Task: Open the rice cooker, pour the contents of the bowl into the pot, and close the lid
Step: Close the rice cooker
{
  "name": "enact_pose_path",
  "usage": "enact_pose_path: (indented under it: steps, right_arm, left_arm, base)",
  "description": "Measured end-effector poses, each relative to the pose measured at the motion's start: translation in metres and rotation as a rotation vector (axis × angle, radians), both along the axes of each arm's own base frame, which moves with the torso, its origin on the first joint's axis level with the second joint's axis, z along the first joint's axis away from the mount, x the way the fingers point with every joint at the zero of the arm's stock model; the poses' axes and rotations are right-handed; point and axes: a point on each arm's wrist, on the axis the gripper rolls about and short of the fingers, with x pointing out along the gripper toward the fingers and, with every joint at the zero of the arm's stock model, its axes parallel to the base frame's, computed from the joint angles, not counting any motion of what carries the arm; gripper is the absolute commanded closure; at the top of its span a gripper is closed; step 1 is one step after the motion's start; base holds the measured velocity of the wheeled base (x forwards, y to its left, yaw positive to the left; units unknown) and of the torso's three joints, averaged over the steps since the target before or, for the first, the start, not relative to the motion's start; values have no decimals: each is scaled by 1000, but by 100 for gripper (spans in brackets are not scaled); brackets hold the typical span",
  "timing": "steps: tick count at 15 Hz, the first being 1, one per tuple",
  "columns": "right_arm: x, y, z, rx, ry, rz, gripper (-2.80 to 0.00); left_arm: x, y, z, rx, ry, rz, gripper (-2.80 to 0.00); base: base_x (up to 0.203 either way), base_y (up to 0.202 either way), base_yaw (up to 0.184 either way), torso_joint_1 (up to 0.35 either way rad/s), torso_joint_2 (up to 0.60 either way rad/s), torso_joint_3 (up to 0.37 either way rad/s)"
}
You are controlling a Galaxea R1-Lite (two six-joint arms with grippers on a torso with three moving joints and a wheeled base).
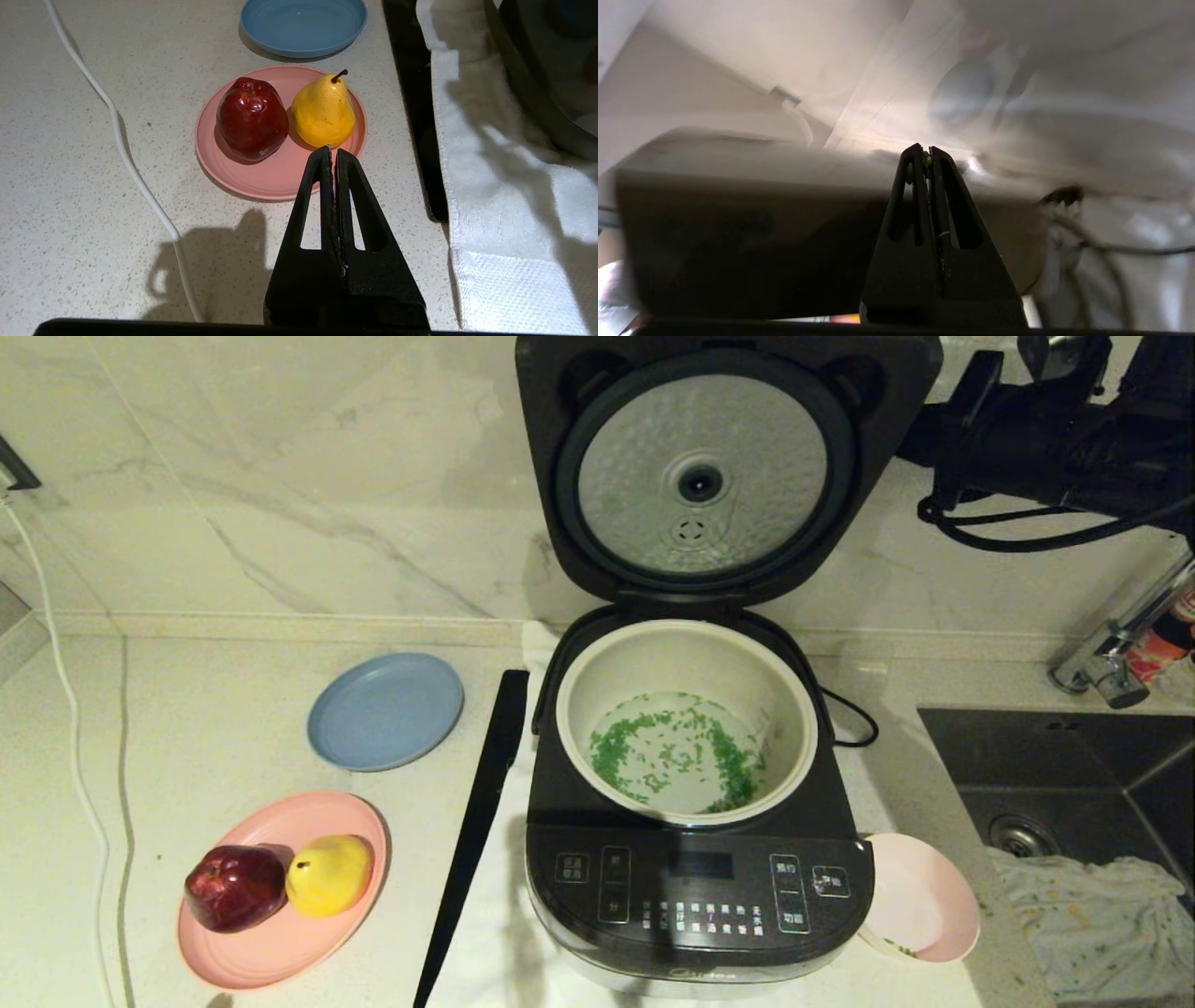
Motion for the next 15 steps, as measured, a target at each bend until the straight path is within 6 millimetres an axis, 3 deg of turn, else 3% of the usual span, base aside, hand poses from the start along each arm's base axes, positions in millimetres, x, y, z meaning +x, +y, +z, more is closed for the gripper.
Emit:
enact_pose_path:
  steps: [7,15]
  right_arm:
    - [-54,2,-17,-29,78,105,0]
    - [-118,26,-82,-128,231,251,0]
  left_arm:
    - [0,0,0,0,0,0,0]
    - [0,0,0,0,0,0,0]
  base:
    - [0,0,0,0,0,0]
    - [0,0,0,0,0,0]
